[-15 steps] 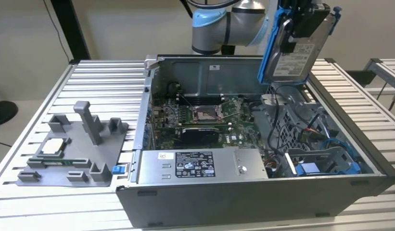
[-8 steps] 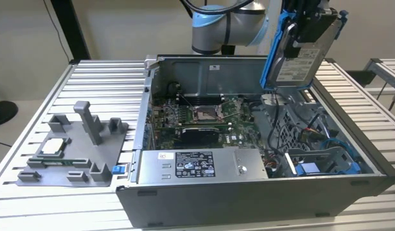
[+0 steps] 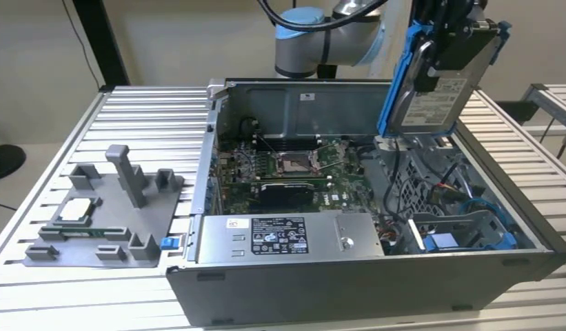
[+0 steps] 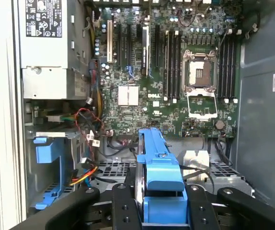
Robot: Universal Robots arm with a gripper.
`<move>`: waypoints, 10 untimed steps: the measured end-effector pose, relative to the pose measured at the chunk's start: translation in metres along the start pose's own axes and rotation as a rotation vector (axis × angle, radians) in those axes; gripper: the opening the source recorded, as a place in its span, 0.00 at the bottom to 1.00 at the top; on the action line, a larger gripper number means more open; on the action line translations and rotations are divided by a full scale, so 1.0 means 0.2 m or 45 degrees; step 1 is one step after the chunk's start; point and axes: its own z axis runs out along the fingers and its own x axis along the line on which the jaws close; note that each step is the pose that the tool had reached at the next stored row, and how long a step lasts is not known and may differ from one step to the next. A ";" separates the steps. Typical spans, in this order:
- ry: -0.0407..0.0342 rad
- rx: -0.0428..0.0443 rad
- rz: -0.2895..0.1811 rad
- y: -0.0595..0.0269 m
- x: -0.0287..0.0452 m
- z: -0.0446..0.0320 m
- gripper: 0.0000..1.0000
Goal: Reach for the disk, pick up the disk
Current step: 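Pick up the disk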
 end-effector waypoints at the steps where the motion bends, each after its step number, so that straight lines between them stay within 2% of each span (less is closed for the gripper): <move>1: 0.0001 0.000 0.000 0.000 0.013 -0.001 0.00; 10: 0.0001 -0.002 0.000 -0.004 0.121 -0.004 0.00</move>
